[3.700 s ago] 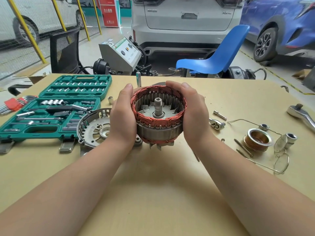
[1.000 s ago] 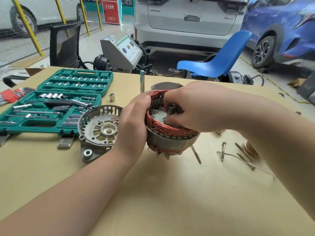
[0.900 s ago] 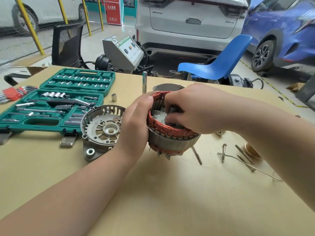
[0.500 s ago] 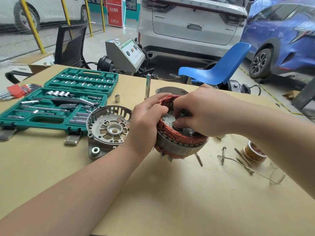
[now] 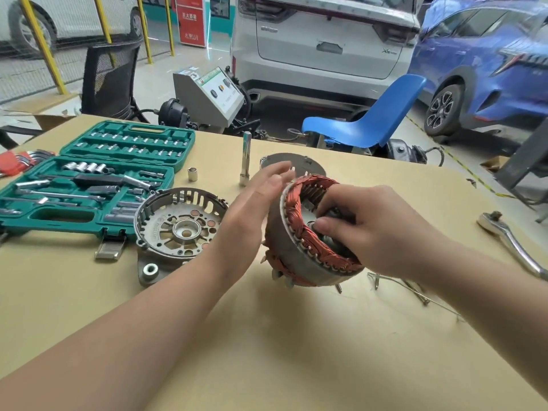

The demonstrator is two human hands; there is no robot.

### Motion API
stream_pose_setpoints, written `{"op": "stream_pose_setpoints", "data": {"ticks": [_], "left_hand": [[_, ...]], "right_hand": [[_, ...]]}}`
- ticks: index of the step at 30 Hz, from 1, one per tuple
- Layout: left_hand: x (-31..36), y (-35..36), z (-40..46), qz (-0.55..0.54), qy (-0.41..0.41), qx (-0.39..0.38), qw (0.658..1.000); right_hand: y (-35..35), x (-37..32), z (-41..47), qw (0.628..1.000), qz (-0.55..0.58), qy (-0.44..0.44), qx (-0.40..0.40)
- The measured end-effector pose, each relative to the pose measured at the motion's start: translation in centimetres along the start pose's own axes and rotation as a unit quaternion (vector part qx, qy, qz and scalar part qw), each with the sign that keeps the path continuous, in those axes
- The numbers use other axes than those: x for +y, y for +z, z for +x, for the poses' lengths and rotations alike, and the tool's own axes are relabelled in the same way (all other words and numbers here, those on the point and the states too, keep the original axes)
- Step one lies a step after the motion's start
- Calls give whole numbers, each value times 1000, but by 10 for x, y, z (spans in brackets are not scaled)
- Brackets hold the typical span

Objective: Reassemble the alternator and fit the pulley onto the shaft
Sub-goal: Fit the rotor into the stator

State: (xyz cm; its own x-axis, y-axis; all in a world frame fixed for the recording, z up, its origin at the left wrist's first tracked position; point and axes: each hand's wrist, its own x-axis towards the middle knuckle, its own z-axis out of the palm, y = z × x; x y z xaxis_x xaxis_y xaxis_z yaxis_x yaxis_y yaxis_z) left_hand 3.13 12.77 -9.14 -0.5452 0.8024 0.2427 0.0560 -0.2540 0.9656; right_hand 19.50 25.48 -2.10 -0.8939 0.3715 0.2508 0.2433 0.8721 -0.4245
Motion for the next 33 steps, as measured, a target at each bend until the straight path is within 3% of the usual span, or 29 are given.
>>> {"op": "stream_pose_setpoints", "data": {"ticks": [6,10,20,26,33], "left_hand": [[-16,-4,-1,26,-67,64,995],[-26,1,-1,93,-126,24,987],[-25,6,-10,100,-63,-47,992],[-27,8,-13,86,-72,-60,992],[-22,-9,-3,90,-49,35,994]], "right_hand": [[23,25,-33,987,105,31,114],[38,27,-48,972,161,34,165],[63,30,-73,962,166,-12,219],[69,36,-76,956,182,-21,231],[57,31,-37,977,144,-75,138]]}}
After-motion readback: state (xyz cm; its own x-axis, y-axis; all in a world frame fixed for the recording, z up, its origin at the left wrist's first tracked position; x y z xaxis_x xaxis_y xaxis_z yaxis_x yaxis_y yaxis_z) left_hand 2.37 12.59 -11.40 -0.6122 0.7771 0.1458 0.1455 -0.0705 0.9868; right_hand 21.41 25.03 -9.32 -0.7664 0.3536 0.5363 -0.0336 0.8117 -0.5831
